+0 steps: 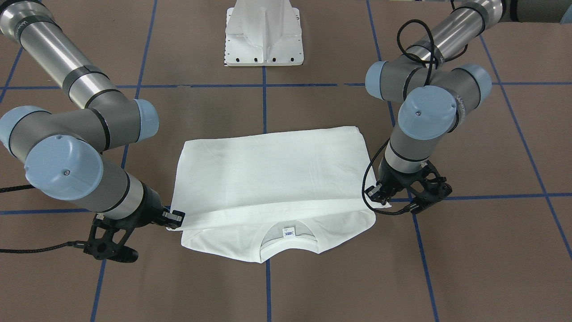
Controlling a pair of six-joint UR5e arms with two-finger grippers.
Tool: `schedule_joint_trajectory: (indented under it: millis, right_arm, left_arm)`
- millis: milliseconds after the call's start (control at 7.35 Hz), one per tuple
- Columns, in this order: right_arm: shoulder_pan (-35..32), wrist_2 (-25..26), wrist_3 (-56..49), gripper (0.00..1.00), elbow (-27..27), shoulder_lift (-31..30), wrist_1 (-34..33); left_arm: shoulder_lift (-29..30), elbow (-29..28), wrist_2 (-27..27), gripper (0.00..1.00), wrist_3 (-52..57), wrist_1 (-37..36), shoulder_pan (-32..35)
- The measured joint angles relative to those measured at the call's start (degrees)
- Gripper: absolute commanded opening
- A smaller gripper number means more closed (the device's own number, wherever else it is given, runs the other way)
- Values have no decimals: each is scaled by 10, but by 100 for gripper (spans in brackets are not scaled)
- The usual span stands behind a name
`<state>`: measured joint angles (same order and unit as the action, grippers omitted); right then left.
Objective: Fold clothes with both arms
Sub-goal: 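Lay the hem down at the collar and hold with both grippers, then release the hem and move the right gripper to the folded shirt's side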
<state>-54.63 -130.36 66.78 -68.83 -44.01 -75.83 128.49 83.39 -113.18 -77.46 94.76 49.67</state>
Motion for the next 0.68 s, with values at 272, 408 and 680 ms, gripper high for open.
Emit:
schedule_joint_trajectory:
  millis: [272,408,680]
  right_arm:
    - [1,4,-1,0,9,2,4]
    - [3,5,-1,0,10,4,4]
    - [4,5,1,26,6,9,4]
  left_arm:
    - [3,0,0,0,-1,0,0]
    - [4,1,0,0,-3,-1,0]
    - [4,1,0,75,-8,-2,0]
